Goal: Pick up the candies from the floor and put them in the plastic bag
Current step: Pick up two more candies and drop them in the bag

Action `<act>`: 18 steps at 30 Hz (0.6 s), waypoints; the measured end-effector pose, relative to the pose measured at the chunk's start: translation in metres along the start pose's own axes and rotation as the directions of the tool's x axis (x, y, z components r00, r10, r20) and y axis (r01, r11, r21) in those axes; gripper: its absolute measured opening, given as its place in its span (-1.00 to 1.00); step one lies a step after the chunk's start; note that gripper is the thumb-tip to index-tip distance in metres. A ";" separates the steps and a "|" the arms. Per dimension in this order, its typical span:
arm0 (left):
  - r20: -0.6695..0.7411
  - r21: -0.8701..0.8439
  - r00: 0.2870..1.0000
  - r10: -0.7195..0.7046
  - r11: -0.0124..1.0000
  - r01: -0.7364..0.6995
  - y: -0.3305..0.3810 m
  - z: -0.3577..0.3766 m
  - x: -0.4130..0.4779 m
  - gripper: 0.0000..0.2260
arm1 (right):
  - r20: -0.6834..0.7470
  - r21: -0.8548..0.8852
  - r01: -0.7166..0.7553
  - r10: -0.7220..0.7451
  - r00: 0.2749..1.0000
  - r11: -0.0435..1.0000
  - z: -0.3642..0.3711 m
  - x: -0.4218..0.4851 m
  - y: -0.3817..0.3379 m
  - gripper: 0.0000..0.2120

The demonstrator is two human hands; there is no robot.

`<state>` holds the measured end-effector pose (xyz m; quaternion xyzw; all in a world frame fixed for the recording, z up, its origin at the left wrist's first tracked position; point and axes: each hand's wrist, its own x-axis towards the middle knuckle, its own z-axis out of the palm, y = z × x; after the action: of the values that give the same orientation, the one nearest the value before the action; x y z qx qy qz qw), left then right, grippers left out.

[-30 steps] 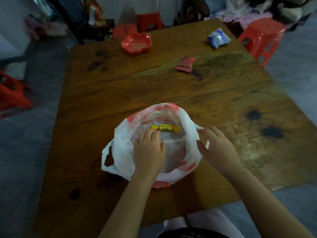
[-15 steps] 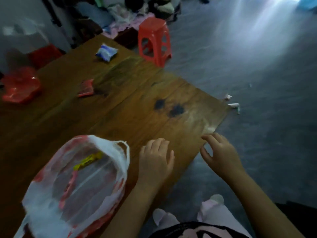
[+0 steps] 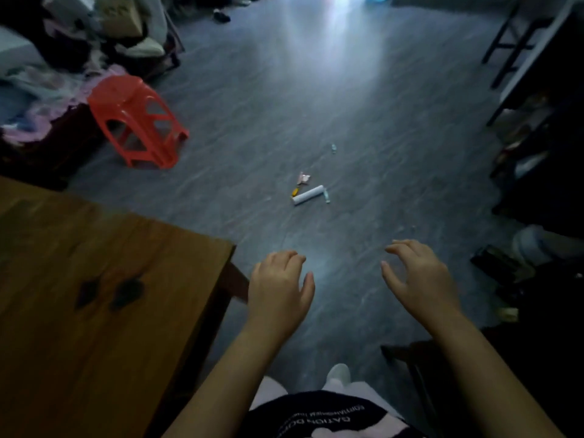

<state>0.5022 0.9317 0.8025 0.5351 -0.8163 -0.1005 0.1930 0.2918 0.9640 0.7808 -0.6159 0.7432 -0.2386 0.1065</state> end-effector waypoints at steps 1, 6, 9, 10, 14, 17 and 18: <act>0.011 -0.010 1.000 0.015 1.000 -0.015 0.009 0.008 0.012 -0.81 | -0.010 -0.001 -0.018 0.018 1.000 1.000 -0.006 0.007 0.014 -0.78; 0.054 -0.023 0.996 0.074 0.997 -0.073 0.039 0.045 0.078 -0.80 | -0.043 0.005 -0.095 0.095 0.995 0.996 -0.020 0.046 0.065 -0.78; 0.067 -0.034 0.992 0.110 0.994 -0.108 0.049 0.066 0.126 -0.80 | -0.051 0.005 -0.126 0.126 0.991 0.992 -0.022 0.081 0.090 -0.79; 0.069 -0.038 0.991 0.116 0.993 -0.113 0.051 0.074 0.143 -0.80 | -0.049 0.008 -0.132 0.132 0.990 0.991 -0.023 0.095 0.098 -0.80; 0.064 -0.062 0.992 0.105 0.993 -0.101 0.057 0.106 0.229 -0.80 | -0.056 0.002 -0.135 0.134 0.989 0.991 -0.028 0.175 0.127 -0.81; 0.050 -0.087 0.993 0.107 0.991 -0.103 0.060 0.126 0.303 -0.81 | -0.049 -0.039 -0.122 0.120 0.992 0.992 -0.034 0.251 0.145 -0.81; 0.045 -0.096 0.992 0.116 0.989 -0.111 0.061 0.129 0.329 -0.82 | -0.044 -0.046 -0.121 0.119 0.992 0.992 -0.037 0.278 0.150 -0.80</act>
<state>0.2801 0.6506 0.7764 0.4755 -0.8444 -0.1408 0.2025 0.0844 0.7225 0.7781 -0.5675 0.7866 -0.2260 0.0905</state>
